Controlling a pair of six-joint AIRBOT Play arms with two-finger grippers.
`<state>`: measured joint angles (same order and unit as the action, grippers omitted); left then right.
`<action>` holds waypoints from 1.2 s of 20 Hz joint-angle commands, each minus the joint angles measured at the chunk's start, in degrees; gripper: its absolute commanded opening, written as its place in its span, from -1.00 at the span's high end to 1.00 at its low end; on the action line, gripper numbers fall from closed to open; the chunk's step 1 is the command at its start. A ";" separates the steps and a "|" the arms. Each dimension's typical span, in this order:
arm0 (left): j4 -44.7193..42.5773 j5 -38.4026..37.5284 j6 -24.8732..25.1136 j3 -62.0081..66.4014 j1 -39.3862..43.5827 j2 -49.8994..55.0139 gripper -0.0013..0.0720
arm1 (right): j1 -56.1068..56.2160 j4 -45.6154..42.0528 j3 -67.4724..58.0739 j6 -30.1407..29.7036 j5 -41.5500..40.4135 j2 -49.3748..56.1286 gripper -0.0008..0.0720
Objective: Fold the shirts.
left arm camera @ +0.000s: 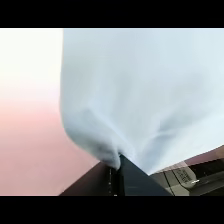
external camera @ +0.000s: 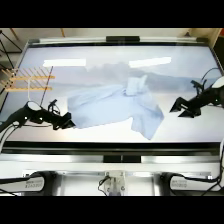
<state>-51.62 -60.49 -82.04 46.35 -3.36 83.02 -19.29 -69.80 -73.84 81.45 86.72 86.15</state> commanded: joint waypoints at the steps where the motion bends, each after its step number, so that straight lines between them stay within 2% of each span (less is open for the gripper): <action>1: 1.07 1.01 0.44 0.09 0.79 -1.40 0.88 | 0.59 -0.09 4.96 -1.25 -4.76 0.37 -0.78; 5: 1.05 1.03 0.61 0.46 0.74 -5.55 0.88 | 4.94 0.04 11.87 -2.38 -16.24 0.48 -0.77; 8: 1.07 0.98 0.59 0.46 0.76 -7.30 0.87 | 8.70 -0.20 12.37 -2.67 -25.07 1.07 -0.76; 11: 1.11 0.94 0.57 0.46 0.76 -7.93 0.87 | 10.62 -1.62 12.37 -2.69 -30.12 2.78 -0.76; 12: 1.11 0.94 0.55 0.50 0.76 -8.02 0.87 | 10.93 -2.14 12.37 -2.69 -30.88 2.99 -0.41; 13: 1.11 0.96 0.57 0.52 0.76 -8.13 0.87 | 10.93 -2.75 12.37 -2.69 -31.23 3.06 0.22; 14: 1.11 0.94 0.57 0.61 0.76 -8.17 0.87 | 10.88 -2.73 12.35 -2.69 -31.26 3.02 0.71; 15: 1.11 0.94 0.61 1.03 0.76 -8.17 0.87 | 10.91 -2.75 12.11 -3.04 -30.67 2.69 0.81; 19: 0.59 0.92 3.63 10.71 0.74 -12.72 0.88 | 10.93 -1.42 8.28 -7.45 -27.30 -5.70 0.82; 20: -0.04 0.92 3.93 15.67 0.74 -15.34 0.88 | 10.93 -1.16 5.88 -8.24 -26.77 -9.81 0.82; 22: 0.04 0.96 9.57 29.16 0.76 -21.81 0.88 | 10.88 -1.99 -0.96 -8.46 -27.39 -18.95 0.82; 24: -0.48 3.54 10.93 45.03 0.74 -27.91 0.88 | 10.88 -2.80 -8.79 -8.41 -31.91 -28.68 0.82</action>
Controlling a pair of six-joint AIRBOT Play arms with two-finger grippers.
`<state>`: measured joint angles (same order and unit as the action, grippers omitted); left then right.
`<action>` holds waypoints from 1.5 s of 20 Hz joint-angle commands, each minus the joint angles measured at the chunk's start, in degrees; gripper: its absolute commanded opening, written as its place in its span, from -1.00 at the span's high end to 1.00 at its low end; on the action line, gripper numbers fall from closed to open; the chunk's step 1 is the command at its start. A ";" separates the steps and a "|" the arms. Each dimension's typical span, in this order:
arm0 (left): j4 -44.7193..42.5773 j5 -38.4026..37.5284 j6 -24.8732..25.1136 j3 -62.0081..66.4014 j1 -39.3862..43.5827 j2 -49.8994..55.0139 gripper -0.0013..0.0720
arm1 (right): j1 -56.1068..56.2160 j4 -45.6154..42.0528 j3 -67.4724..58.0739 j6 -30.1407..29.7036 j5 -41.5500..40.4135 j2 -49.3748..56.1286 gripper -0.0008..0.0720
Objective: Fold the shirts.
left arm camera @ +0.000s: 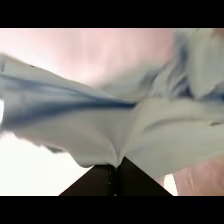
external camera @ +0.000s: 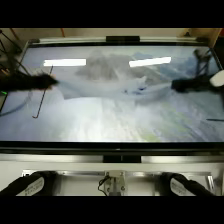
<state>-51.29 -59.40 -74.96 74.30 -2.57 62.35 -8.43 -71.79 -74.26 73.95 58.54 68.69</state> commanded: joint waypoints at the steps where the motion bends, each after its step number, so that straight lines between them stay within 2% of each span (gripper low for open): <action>1: -1.49 4.72 3.82 24.50 -0.04 -10.08 0.88 | 0.02 -0.98 -12.11 -0.92 -8.09 -16.50 0.82; 4: -3.06 6.67 3.76 36.74 -0.04 -17.38 0.88 | 0.02 -0.98 -17.66 -0.09 -20.04 -30.12 0.82; 5: -4.09 4.92 2.25 37.03 -0.04 -20.02 0.88 | 0.02 -1.07 -17.88 1.20 -20.76 -33.88 0.82; 6: -6.64 2.03 -1.70 37.00 -0.04 -22.18 0.88 | 0.02 -2.23 -17.88 2.16 -19.80 -36.74 0.82; 10: -15.98 -7.61 -9.07 37.00 -0.04 -26.86 0.88 | 0.02 -14.99 -17.88 8.28 -10.05 -43.10 0.82; 13: -18.45 -15.50 -11.93 36.46 -0.04 -26.12 0.88 | 0.02 -16.00 -17.88 8.26 1.73 -41.86 0.82; 16: -18.88 -22.56 -11.91 29.14 -0.04 -23.74 0.88 | 0.02 -15.80 -17.88 6.64 17.18 -35.43 0.82; 18: -20.37 -22.45 -11.87 20.26 -0.04 -21.81 0.88 | 0.02 -15.67 -17.79 6.60 25.46 -28.11 0.82; 19: -21.33 -21.86 -11.67 15.65 -0.04 -20.35 0.88 | 0.04 -15.26 -17.33 6.62 27.08 -23.67 0.82; 21: -24.59 -17.73 -10.64 6.34 -0.04 -16.28 0.88 | 0.07 -13.57 -15.08 6.60 23.71 -14.88 0.82; 24: -27.36 -8.24 -10.21 -1.42 -0.04 -6.88 0.88 | 0.09 -7.13 -13.60 8.70 10.93 -1.01 0.82; 26: -26.95 -4.20 -10.40 -1.03 -0.04 1.11 0.88 | 0.09 0.46 -13.60 10.99 1.07 7.63 0.81; 28: -26.27 -1.20 -10.43 0.35 -0.04 8.52 0.88 | 0.52 7.76 -13.60 10.82 -6.78 14.19 0.82; 30: -26.27 0.61 -11.26 1.77 -0.04 14.86 0.88 | 3.04 9.33 -13.60 9.88 -12.83 19.93 0.81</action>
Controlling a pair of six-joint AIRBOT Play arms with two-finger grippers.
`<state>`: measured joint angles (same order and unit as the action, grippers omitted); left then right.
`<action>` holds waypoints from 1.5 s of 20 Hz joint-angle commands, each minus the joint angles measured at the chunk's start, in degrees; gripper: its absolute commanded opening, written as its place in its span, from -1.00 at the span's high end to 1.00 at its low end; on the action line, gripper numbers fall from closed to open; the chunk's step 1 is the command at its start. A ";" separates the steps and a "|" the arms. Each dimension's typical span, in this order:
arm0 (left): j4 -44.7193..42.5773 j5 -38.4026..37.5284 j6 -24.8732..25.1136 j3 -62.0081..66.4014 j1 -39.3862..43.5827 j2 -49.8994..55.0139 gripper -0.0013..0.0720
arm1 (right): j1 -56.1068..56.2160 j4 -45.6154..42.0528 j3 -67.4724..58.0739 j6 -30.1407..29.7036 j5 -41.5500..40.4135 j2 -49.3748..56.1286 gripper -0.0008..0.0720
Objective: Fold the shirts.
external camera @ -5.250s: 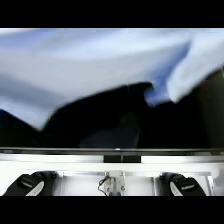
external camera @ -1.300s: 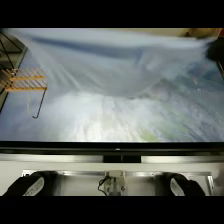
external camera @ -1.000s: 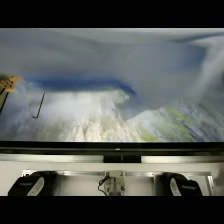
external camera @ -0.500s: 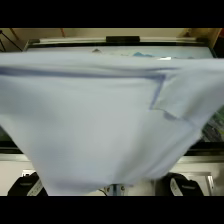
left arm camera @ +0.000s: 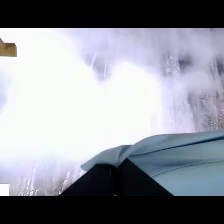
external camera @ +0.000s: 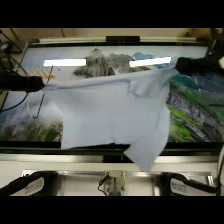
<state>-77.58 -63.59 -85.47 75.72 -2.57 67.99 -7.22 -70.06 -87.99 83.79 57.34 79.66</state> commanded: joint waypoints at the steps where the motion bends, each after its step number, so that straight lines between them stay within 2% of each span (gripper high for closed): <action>1: 0.02 5.86 -2.67 0.68 -0.04 11.78 0.87 | 3.10 7.58 0.13 0.04 -13.57 11.21 0.81; 3: 2.01 7.96 -7.91 0.70 -0.02 16.35 0.87 | 5.31 7.58 0.13 1.29 -15.28 15.04 0.81; 6: 9.51 8.28 -8.31 0.70 0.09 21.53 0.87 | 7.21 7.67 0.13 3.67 -12.94 18.43 0.81; 7: 12.66 7.63 -8.31 0.70 0.09 22.80 0.78 | 7.48 7.85 0.13 4.31 -11.67 18.62 0.81; 8: 15.12 6.43 -8.28 0.76 -0.04 23.45 0.40 | 7.48 8.81 -0.17 4.33 -10.10 18.45 0.65; 9: 16.13 3.89 -8.24 1.25 -0.48 23.45 -0.24 | 7.15 9.42 -0.92 4.22 -7.76 17.90 0.09; 10: 15.87 -0.59 -6.84 2.71 -1.42 23.32 -0.58 | 6.43 9.35 -2.25 3.19 -3.74 16.81 -0.50; 12: 14.73 -14.03 0.15 6.69 -5.05 22.88 -0.59 | 3.91 5.16 -4.68 -0.55 7.89 13.60 -0.53; 13: 12.68 -20.52 1.05 7.10 -7.34 22.08 -0.59 | 2.47 0.20 -4.92 -0.92 14.23 11.67 -0.52; 15: 9.79 -27.19 2.08 3.04 -11.89 18.93 -0.59 | -0.68 -10.21 -4.72 -1.20 27.89 8.72 -0.52; 16: 10.10 -27.41 2.99 -1.73 -13.86 16.41 -0.59 | -2.47 -11.98 -3.98 -1.62 33.44 7.54 -0.52; 17: 10.10 -26.36 3.89 -8.22 -15.50 13.40 -0.59 | -4.63 -11.47 -2.05 -1.84 36.76 5.86 -0.52; 18: 10.14 -24.09 4.13 -15.06 -16.63 10.64 -0.59 | -6.82 -10.03 0.94 -1.49 36.83 3.72 -0.52; 22: 15.91 -12.81 11.82 -36.33 -18.84 4.24 -0.59 | -10.99 -6.01 11.93 -1.33 34.14 -2.75 -0.52; 27: 23.85 -4.17 16.28 -40.00 -18.64 4.42 -0.58 | -10.78 -5.92 14.99 -1.33 33.59 -3.69 -0.52; 30: 23.98 -1.51 14.71 -40.70 -17.33 4.90 -0.58 | -10.78 -5.95 15.04 -1.38 33.24 -3.69 -0.52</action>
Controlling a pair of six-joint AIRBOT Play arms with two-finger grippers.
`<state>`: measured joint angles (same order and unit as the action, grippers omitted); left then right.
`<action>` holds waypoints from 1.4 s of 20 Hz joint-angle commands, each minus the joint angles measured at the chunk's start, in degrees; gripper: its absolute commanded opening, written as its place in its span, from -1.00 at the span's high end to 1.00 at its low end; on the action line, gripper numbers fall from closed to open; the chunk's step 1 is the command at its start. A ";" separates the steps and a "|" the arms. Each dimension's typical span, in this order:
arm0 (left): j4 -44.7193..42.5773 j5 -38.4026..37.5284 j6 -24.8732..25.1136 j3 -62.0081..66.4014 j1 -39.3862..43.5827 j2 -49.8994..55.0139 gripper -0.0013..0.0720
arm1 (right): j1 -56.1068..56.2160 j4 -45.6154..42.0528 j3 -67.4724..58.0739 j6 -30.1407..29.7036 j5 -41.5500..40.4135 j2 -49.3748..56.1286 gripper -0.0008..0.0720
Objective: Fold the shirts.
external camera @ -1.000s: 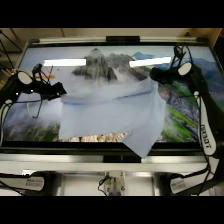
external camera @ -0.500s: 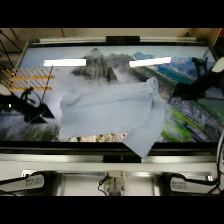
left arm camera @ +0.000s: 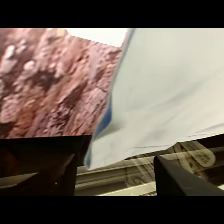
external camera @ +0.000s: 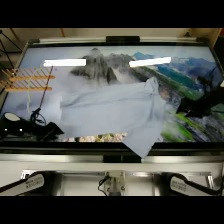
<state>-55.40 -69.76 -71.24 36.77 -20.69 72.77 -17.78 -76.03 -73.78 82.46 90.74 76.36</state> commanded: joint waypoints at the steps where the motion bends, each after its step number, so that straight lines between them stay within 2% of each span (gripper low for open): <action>1: 1.90 4.59 0.44 -2.05 1.66 0.46 -0.47 | -0.22 -0.20 0.83 -0.02 -0.17 -0.39 -0.52; 2: 1.88 4.63 0.00 -2.38 2.69 0.72 -0.21 | -0.22 -0.63 0.83 -0.02 -0.15 -0.39 -0.52; 4: 1.90 4.63 -1.68 -2.47 4.13 1.31 0.02 | -0.22 -1.64 1.51 -0.02 -0.33 -0.39 -0.52; 5: 1.90 4.50 -1.95 -2.47 4.50 1.29 0.56 | -0.20 -2.40 3.15 -0.02 -0.59 -0.39 -0.52; 6: 1.90 3.67 -1.81 -2.34 4.68 1.29 0.82 | -0.20 -2.38 5.55 -0.20 -0.90 -0.39 -0.52; 9: 1.03 2.75 -1.20 -1.40 4.66 0.11 0.88 | -0.20 -0.48 15.04 -0.55 -7.15 -0.39 -0.52; 13: -0.55 2.86 -1.46 -0.09 4.66 -3.89 0.88 | -0.20 7.37 24.44 -3.26 -18.95 -0.33 -0.52; 19: -0.44 2.80 -1.46 0.68 4.66 -5.49 0.88 | 5.35 8.20 27.17 -5.35 -28.09 2.40 -0.52; 20: -0.20 2.69 -1.46 0.68 4.66 -5.49 0.87 | 7.06 8.20 27.19 -4.96 -30.29 2.40 -0.36; 21: -0.07 2.69 -1.46 0.68 4.66 -5.49 0.88 | 8.70 8.04 27.17 -4.26 -32.20 2.40 0.09; 23: -0.04 2.62 -1.46 0.74 4.66 -5.51 0.88 | 10.82 8.07 26.80 -3.39 -32.63 2.38 0.80; 26: -0.11 -2.05 -1.18 5.40 4.66 -6.14 0.88 | 11.56 7.93 22.34 -3.72 -27.23 -0.52 0.82; 28: -0.15 -4.39 -1.27 14.19 4.66 -9.64 0.88 | 11.45 4.68 15.56 -3.74 -25.27 -6.47 0.82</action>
<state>-55.61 -70.74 -72.69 43.62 -16.03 65.76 -7.03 -68.75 -52.45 78.78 63.29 74.70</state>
